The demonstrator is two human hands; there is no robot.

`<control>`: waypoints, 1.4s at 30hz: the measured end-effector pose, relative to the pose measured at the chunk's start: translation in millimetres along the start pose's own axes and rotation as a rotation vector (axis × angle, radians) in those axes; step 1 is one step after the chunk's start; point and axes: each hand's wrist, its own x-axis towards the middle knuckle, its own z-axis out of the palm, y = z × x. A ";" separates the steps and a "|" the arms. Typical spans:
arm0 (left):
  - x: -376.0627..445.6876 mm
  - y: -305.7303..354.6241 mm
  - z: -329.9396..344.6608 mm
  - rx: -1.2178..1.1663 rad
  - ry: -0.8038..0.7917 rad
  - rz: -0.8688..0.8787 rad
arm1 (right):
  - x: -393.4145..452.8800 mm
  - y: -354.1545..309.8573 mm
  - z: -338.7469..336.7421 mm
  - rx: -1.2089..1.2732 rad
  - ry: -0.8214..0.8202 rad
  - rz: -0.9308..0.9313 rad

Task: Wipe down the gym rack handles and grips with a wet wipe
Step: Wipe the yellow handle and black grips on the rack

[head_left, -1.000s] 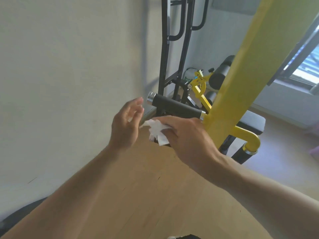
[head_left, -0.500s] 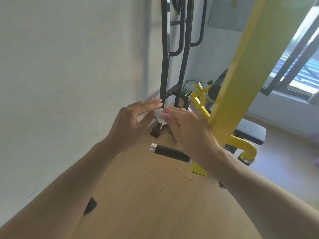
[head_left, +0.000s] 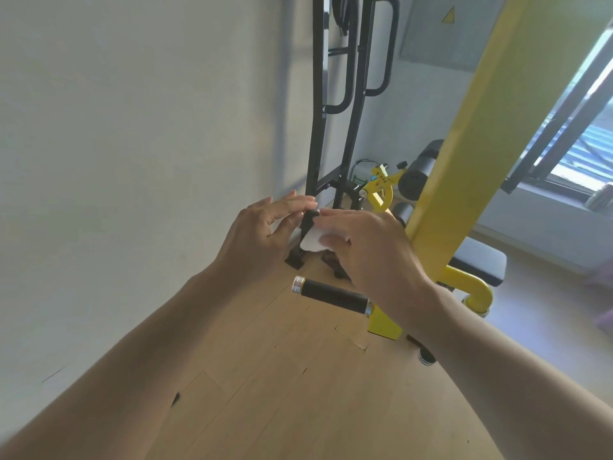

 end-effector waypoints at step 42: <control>1.2 6.4 3.2 -0.124 0.033 -0.137 | 5.1 -7.5 -0.3 -0.512 -0.171 -0.083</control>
